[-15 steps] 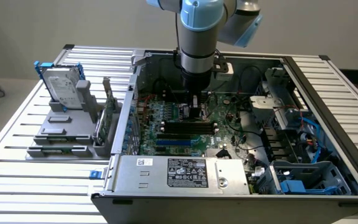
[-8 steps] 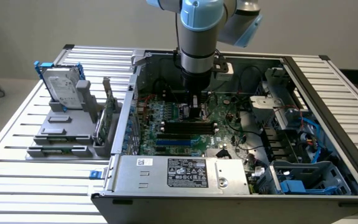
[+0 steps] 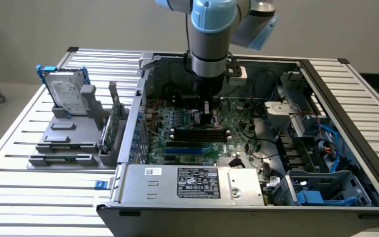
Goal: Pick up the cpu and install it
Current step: 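Place the cpu into insertion slot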
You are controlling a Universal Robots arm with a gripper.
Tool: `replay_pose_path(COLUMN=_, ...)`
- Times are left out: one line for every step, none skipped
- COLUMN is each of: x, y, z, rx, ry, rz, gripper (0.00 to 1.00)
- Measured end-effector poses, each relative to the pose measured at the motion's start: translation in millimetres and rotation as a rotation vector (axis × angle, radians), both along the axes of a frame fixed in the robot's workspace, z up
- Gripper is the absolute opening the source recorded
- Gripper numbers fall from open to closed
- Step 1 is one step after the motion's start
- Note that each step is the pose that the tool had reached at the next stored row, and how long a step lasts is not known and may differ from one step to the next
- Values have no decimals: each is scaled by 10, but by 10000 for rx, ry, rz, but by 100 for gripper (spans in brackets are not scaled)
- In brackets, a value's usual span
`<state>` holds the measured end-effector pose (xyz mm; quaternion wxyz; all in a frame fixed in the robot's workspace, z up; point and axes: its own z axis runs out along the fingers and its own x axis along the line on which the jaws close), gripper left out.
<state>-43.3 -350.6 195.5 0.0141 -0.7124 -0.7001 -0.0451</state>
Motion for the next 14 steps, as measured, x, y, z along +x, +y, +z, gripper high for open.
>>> replay_pose_path(x=0, y=0, z=0, rx=10, ry=0, rz=0, gripper=62)
replay_pose_path(x=0, y=0, z=0, rx=18, ry=0, rz=1, gripper=62)
replay_pose_path(x=0, y=0, z=0, rx=26, ry=0, rz=0, gripper=62)
replay_pose_path(x=0, y=0, z=0, rx=34, ry=0, rz=0, gripper=62)
replay_pose_path(x=0, y=0, z=0, rx=41, ry=0, rz=1, gripper=62)
replay_pose_path(x=0, y=0, z=0, rx=47, ry=0, rz=1, gripper=62)
replay_pose_path(x=0, y=0, z=0, rx=55, ry=0, rz=1, gripper=62)
replay_pose_path(x=0, y=0, z=-1, rx=62, ry=0, rz=1, gripper=62)
replay_pose_path(x=0, y=0, z=-1, rx=68, ry=0, rz=1, gripper=62)
replay_pose_path(x=0, y=0, z=-1, rx=72, ry=0, rz=1, gripper=62)
replay_pose_path(x=0, y=0, z=-1, rx=77, ry=0, rz=1, gripper=62)
replay_pose_path(x=0, y=0, z=-1, rx=82, ry=0, rz=1, gripper=62)
replay_pose_path(x=0, y=0, z=-1, rx=83, ry=0, rz=1, gripper=62)
replay_pose_path(x=0, y=0, z=-1, rx=86, ry=-1, rz=1, gripper=62)
